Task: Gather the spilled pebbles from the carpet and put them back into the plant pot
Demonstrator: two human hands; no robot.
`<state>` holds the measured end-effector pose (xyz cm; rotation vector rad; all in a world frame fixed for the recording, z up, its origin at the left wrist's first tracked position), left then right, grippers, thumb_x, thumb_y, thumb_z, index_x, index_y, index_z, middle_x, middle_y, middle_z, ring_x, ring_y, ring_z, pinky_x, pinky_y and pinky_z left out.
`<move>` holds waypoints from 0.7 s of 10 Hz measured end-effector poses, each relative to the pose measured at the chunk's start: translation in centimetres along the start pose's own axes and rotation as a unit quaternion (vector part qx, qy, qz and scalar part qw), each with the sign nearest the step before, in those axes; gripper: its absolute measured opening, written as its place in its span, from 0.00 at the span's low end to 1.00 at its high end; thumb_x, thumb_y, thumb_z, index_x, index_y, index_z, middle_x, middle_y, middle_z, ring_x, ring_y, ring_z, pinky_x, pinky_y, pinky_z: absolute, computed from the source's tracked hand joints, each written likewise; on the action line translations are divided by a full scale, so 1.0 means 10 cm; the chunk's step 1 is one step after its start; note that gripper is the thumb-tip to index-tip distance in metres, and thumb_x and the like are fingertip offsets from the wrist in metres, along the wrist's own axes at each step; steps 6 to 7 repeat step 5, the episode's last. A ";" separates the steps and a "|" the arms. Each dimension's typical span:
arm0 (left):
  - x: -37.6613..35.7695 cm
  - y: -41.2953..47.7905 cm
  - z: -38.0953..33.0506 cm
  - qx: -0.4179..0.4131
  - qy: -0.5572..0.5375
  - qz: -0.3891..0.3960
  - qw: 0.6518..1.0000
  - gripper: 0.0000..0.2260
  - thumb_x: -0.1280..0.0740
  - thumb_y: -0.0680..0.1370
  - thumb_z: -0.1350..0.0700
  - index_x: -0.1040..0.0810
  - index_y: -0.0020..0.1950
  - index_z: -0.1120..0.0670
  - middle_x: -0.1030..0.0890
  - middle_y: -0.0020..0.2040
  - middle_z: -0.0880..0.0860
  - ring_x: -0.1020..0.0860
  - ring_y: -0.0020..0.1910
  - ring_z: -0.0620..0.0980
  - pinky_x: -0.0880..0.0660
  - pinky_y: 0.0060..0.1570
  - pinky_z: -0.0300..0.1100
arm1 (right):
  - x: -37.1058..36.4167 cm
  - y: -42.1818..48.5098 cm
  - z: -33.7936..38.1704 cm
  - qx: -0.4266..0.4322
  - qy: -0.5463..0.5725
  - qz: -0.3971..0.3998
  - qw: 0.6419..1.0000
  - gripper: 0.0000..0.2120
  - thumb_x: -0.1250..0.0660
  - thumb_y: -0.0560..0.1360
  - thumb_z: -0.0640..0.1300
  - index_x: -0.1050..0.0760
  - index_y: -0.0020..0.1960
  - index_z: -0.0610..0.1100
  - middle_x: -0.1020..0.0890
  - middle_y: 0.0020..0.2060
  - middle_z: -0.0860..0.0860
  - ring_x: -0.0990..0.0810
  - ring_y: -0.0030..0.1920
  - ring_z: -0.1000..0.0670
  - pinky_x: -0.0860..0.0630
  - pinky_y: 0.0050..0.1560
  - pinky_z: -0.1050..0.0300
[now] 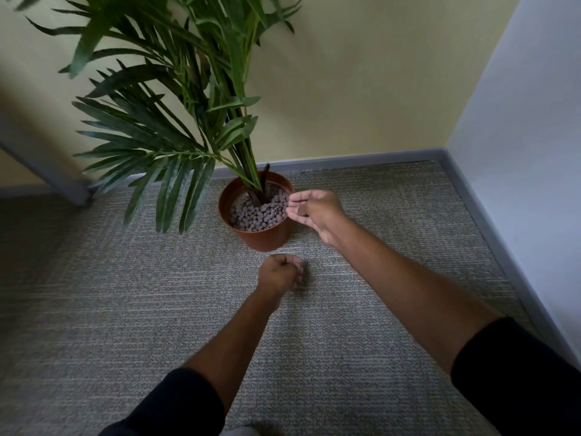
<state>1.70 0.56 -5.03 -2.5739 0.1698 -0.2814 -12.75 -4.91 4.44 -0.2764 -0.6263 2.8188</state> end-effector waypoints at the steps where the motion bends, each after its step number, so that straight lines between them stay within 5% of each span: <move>1: -0.04 0.03 -0.03 -0.001 -0.014 0.002 1.000 0.09 0.34 0.80 0.66 0.17 0.46 0.55 0.17 0.41 0.57 0.23 0.36 0.52 0.28 0.34 0.41 | 0.20 0.00 -0.11 -0.007 -0.007 -0.024 1.000 0.13 0.32 0.79 0.23 0.17 0.60 0.32 0.13 0.57 0.36 0.11 0.58 0.40 0.14 0.63 0.46; 3: -0.31 0.17 -0.17 -0.052 -0.011 0.006 0.999 0.06 0.33 0.82 0.63 0.16 0.54 0.56 0.17 0.44 0.55 0.21 0.43 0.53 0.25 0.40 0.44 | 0.86 0.04 -0.40 -0.031 -0.048 -0.099 0.993 0.11 0.32 0.79 0.27 0.17 0.60 0.33 0.13 0.56 0.36 0.12 0.61 0.37 0.16 0.65 0.42; 4: -0.63 0.27 -0.34 -0.105 0.072 0.034 0.991 0.10 0.33 0.83 0.64 0.18 0.62 0.63 0.19 0.49 0.56 0.22 0.47 0.53 0.26 0.50 0.47 | 1.29 0.07 -0.54 -0.038 -0.090 -0.133 0.986 0.11 0.31 0.78 0.28 0.17 0.59 0.34 0.13 0.58 0.35 0.14 0.62 0.36 0.16 0.66 0.40; 7: -0.85 0.33 -0.40 -0.117 0.088 0.075 0.986 0.11 0.34 0.83 0.66 0.20 0.65 0.65 0.20 0.49 0.56 0.23 0.46 0.52 0.25 0.49 0.47 | 1.51 0.09 -0.62 -0.028 -0.119 -0.161 0.979 0.11 0.31 0.77 0.28 0.17 0.57 0.35 0.13 0.56 0.35 0.13 0.59 0.37 0.16 0.62 0.42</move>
Point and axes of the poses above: each hand's wrist, its own y-axis towards the middle knuckle, its own x-axis out of the back of the hand, z = x × y, the point moved 1 cm from there along y, towards the middle knuckle
